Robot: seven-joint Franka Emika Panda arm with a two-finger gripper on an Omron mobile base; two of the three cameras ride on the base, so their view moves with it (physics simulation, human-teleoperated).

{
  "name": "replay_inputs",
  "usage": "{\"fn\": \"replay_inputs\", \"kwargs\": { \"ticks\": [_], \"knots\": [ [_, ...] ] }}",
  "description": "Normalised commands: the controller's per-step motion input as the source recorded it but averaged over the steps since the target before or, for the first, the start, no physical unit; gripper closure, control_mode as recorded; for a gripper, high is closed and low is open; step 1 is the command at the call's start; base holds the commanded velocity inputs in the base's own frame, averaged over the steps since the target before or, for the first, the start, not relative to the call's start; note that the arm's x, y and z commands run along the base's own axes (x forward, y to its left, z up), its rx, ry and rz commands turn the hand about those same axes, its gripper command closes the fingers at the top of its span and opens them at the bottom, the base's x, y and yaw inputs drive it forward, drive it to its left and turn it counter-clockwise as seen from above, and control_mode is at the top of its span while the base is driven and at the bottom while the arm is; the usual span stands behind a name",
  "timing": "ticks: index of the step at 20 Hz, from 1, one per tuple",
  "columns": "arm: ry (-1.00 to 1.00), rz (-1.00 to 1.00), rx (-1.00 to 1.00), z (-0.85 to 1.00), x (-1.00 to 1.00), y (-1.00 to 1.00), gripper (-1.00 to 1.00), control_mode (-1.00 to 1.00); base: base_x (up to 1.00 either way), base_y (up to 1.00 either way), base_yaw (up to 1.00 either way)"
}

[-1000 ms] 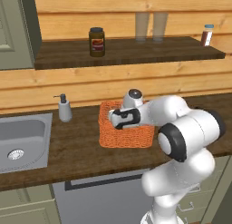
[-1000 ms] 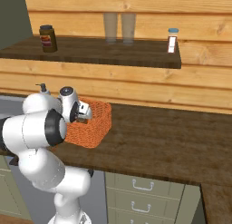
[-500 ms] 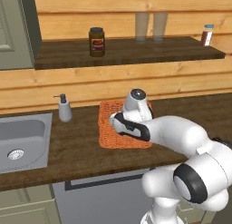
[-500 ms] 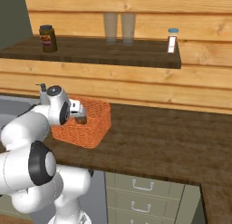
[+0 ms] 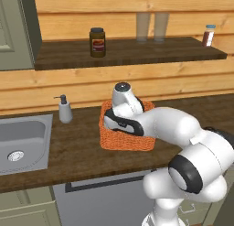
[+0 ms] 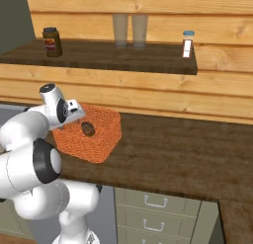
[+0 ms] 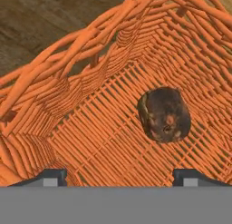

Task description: Open the cabinet, pick up the bread from the cabinet and place it in the basket. Then move the basket to the dining counter.

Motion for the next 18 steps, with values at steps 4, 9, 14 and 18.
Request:
{"fn": "replay_inputs", "kwargs": {
  "ticks": [4, 9, 14, 18],
  "knots": [
    [0.01, 0.24, -0.17, 0.14, 0.00, 0.10, -1.00, -1.00, 0.00, 0.00, 0.00],
    [0.00, 0.17, -0.13, 0.01, -0.11, 0.11, -1.00, -1.00, 0.00, 0.00, 0.00],
    [0.00, 0.11, -0.07, 0.00, 0.00, 0.01, -1.00, -1.00, 0.00, 0.00, 0.00],
    [0.00, 0.11, -0.04, 0.01, -0.22, 0.00, -1.00, -1.00, 0.00, 0.00, 0.00]
  ]
}}
